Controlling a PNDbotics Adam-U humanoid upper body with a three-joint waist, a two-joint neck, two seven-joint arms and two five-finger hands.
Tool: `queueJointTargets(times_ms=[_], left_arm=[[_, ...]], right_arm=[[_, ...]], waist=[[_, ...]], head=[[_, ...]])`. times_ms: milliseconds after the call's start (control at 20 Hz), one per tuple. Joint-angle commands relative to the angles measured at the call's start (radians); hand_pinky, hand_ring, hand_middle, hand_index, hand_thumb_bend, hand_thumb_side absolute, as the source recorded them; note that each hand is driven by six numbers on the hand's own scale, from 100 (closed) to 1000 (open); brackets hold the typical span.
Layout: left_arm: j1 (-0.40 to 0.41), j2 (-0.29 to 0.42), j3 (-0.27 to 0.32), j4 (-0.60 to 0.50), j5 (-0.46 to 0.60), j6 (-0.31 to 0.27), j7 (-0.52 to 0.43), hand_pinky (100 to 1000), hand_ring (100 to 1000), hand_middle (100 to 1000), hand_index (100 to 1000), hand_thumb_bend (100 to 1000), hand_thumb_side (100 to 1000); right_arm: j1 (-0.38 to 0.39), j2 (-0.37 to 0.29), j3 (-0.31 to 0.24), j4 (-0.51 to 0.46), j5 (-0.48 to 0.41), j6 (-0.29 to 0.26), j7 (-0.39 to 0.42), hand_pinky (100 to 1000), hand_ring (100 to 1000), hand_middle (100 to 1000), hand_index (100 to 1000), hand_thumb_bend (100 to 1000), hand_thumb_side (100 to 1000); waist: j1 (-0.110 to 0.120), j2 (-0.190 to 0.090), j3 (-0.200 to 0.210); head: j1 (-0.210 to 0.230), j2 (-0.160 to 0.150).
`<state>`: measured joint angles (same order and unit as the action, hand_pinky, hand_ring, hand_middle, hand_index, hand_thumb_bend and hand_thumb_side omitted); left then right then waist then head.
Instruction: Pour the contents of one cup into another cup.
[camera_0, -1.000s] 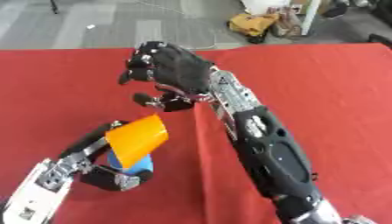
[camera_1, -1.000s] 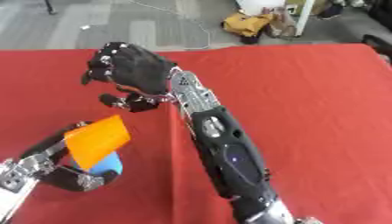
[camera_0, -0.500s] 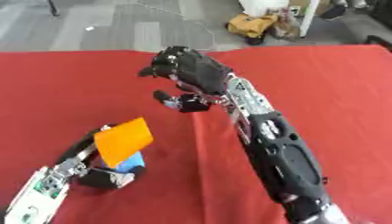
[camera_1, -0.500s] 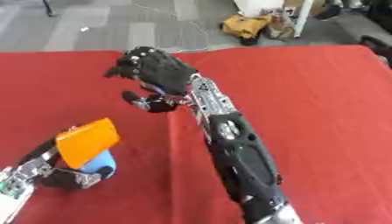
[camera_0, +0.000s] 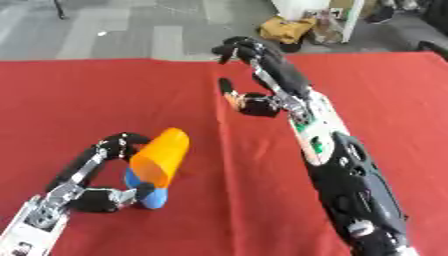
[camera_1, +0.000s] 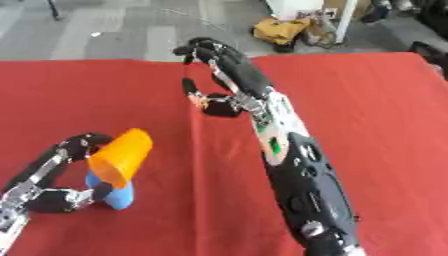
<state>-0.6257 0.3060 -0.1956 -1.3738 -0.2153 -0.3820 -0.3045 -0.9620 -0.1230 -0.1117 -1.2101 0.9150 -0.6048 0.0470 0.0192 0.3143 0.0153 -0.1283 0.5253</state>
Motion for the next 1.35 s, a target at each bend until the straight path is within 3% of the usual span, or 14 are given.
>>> queueJointTargets(times_ms=[50,450,750,950,1350], left_arm=[[0.007,0.039,0.025,-0.104,0.038,0.017,-0.022,630,672,797,861,554,486],[0.099,0.071,0.081,-0.289,0.155,0.086,-0.018,587,629,774,846,468,460],[0.174,0.071,0.128,-0.366,0.223,0.127,0.043,550,599,757,830,319,511],[0.219,0.059,0.155,-0.399,0.256,0.139,0.088,529,580,741,814,240,532],[0.282,-0.001,0.195,-0.473,0.313,0.168,0.141,509,557,718,793,174,558]], right_arm=[[0.005,-0.036,-0.029,-0.085,-0.132,0.06,0.051,806,867,592,853,100,100],[0.075,-0.063,-0.085,-0.168,-0.317,0.177,0.107,800,865,550,844,100,100],[0.126,-0.067,-0.113,-0.192,-0.413,0.23,0.109,796,865,523,837,100,100],[0.165,-0.077,-0.132,-0.205,-0.513,0.267,0.105,795,862,503,828,100,100],[0.251,-0.082,-0.183,-0.25,-0.715,0.355,0.073,786,848,475,811,100,117]], waist=[[0.002,-0.02,-0.001],[0.004,-0.019,-0.003],[0.004,-0.018,-0.001],[0.001,-0.017,0.002],[-0.002,-0.013,0.006]], head=[[0.004,-0.011],[0.004,-0.014],[0.006,-0.015],[0.008,-0.016],[0.02,-0.006]])
